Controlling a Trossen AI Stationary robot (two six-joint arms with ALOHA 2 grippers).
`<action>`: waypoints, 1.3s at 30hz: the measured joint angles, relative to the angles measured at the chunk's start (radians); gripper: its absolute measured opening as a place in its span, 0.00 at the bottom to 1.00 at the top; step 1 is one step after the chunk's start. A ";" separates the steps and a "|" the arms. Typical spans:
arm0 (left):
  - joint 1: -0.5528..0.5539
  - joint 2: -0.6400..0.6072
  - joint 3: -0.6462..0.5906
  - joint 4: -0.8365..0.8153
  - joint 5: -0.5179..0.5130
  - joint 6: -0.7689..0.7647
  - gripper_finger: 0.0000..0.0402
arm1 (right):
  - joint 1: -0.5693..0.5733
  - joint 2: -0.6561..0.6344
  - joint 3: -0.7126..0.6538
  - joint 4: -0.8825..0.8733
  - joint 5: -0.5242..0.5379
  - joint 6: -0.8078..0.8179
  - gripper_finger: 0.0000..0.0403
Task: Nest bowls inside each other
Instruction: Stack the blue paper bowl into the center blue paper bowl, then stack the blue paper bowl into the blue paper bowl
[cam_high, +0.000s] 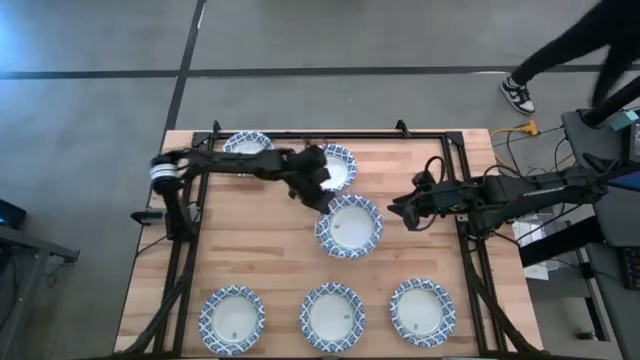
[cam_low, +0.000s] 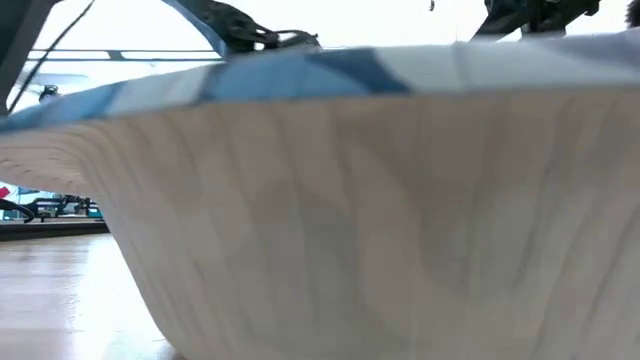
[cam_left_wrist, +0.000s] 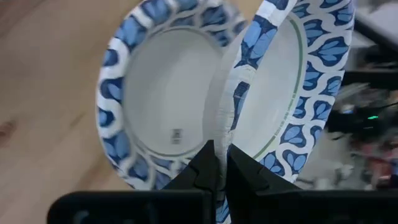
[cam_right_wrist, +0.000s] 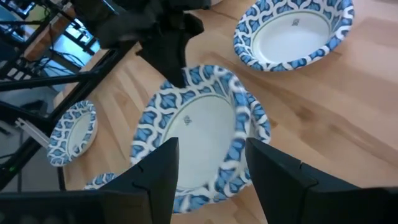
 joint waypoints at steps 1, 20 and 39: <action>0.000 0.025 0.028 -0.032 -0.010 0.014 0.00 | 0.000 -0.010 0.000 -0.011 0.000 -0.001 0.45; -0.006 0.095 0.086 -0.176 -0.083 0.082 0.11 | 0.000 -0.067 0.000 -0.049 -0.001 -0.052 0.45; 0.004 -0.056 0.085 -0.341 -0.235 0.192 0.56 | 0.001 -0.062 0.000 -0.059 -0.026 -0.073 0.45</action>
